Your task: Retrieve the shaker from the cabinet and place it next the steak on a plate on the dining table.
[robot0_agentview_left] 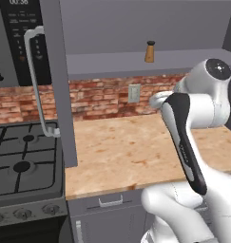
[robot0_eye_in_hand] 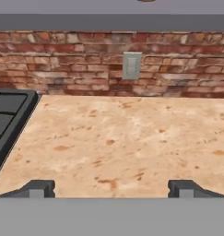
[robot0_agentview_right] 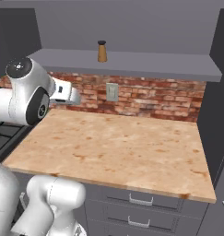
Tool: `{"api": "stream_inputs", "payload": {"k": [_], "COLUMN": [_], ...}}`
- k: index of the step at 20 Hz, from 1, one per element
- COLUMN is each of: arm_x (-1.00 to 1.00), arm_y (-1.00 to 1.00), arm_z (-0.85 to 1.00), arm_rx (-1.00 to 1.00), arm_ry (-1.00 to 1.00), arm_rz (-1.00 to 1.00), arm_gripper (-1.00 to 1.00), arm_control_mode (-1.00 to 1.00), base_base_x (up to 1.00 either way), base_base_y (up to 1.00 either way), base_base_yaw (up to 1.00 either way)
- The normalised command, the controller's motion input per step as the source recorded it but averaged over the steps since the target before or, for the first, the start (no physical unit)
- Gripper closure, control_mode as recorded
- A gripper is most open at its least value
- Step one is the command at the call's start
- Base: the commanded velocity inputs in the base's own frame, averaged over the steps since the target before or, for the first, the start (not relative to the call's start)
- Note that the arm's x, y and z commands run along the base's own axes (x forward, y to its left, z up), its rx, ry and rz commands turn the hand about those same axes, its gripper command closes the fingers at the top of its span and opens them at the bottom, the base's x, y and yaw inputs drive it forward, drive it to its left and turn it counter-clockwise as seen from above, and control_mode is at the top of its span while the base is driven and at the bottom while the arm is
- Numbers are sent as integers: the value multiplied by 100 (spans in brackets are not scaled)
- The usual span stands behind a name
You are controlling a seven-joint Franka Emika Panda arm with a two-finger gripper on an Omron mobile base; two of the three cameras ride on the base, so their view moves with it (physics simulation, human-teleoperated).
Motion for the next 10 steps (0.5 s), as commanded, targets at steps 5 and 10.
{"api": "stream_inputs", "payload": {"k": [5, 10], "arm_x": [-18, 1], "arm_y": [-3, -20], "arm_z": [55, 46], "arm_rx": [0, 3], "arm_ry": [-27, -2], "arm_rz": [0, 0], "arm_gripper": [-100, -100], "arm_control_mode": [-100, -100], "base_base_x": [0, 0], "base_base_y": [0, 0], "base_base_yaw": [0, 0]}}
